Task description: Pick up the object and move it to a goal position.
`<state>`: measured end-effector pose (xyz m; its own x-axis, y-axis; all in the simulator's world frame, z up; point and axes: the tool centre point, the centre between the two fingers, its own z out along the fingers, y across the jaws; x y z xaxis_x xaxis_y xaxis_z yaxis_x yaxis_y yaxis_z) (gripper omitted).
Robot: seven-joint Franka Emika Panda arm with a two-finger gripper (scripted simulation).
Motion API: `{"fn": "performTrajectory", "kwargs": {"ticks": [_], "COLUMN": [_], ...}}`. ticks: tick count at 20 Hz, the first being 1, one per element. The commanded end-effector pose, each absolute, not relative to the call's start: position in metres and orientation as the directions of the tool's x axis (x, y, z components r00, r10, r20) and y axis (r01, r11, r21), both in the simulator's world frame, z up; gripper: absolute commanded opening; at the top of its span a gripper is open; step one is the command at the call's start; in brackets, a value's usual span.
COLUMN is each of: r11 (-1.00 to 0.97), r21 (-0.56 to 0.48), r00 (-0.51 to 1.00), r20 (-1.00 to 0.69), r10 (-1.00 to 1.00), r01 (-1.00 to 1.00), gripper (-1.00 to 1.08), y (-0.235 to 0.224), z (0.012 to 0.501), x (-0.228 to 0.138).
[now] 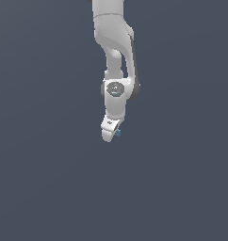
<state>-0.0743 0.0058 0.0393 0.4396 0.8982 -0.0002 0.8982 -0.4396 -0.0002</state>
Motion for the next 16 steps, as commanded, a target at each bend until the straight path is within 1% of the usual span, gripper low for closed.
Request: {"fn": "performTrajectory", "kwargs": {"ticks": [1,9,16], "r11": [-0.440,-0.440,-0.439], "r21": [0.000,0.000,0.000], "r00": [0.440,0.440,0.439], "r20": [0.000,0.000,-0.001], "r10": [0.898,0.898,0.899], "r01": [0.898,0.898,0.899], "gripper": [-1.00,-1.00,-1.00], "y": [0.006,-0.003,-0.026], "z": [0.039,0.054,0.090], "x": [-0.074,-0.077,-0.085]}}
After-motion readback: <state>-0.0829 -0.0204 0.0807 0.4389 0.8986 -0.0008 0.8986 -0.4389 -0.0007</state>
